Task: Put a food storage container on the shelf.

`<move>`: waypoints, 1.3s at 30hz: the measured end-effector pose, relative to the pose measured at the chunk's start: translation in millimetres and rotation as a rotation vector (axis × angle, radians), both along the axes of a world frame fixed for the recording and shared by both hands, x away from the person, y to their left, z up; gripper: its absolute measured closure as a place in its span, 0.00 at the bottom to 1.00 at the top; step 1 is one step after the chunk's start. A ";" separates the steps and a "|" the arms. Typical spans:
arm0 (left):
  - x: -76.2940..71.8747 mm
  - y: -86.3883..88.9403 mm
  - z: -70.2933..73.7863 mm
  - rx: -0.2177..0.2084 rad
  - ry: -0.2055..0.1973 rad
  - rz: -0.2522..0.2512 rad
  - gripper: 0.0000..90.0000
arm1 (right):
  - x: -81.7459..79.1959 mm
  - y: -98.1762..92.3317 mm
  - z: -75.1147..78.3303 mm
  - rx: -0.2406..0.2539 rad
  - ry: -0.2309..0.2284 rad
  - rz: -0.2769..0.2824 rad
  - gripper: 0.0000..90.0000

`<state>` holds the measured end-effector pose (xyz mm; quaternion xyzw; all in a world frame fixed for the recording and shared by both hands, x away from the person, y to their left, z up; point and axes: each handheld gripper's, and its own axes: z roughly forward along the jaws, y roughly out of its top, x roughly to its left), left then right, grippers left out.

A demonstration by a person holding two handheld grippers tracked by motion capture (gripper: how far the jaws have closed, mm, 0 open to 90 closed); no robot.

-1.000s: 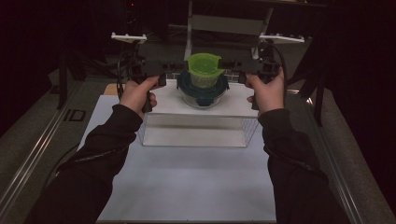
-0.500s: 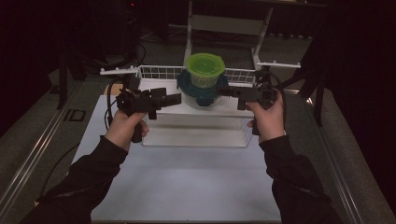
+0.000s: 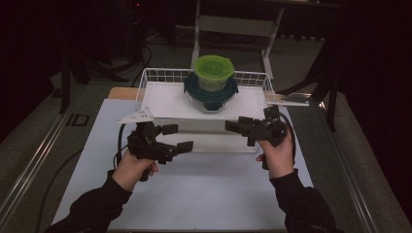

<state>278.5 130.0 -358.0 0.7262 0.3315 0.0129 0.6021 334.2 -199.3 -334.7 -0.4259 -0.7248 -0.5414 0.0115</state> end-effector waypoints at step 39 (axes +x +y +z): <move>-54.8 -2.0 -129.1 0.105 0.057 -0.037 0.08 | -66.4 -43.6 -140.8 -0.069 0.011 -0.012 0.22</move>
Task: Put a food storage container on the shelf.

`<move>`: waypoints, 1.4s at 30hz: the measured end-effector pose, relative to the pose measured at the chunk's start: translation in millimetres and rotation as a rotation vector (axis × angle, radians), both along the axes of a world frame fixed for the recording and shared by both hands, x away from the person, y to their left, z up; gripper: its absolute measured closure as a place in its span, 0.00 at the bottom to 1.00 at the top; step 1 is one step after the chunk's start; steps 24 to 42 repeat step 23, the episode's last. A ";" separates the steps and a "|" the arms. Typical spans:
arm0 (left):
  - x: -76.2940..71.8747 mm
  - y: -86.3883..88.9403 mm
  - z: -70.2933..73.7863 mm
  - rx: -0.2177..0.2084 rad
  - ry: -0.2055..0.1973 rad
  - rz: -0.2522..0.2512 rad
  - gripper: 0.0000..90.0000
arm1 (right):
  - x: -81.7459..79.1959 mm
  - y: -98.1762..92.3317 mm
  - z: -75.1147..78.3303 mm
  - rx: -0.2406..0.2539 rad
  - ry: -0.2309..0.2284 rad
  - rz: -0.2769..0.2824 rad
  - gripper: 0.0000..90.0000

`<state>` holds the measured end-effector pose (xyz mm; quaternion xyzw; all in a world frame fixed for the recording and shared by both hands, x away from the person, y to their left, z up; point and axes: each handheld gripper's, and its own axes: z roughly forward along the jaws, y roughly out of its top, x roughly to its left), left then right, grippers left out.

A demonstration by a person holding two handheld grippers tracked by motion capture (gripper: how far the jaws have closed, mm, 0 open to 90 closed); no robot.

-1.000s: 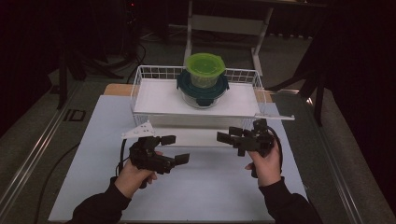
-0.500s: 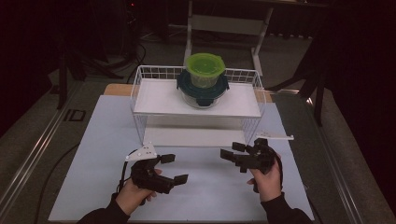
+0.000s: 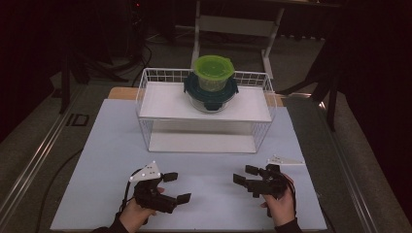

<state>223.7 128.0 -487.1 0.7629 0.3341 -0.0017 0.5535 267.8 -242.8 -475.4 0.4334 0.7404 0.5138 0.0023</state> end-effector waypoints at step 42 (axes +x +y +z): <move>-9.2 8.3 -14.1 -0.013 -0.060 0.006 0.08 | -10.7 -26.5 -26.2 -0.036 -0.006 -0.046 0.21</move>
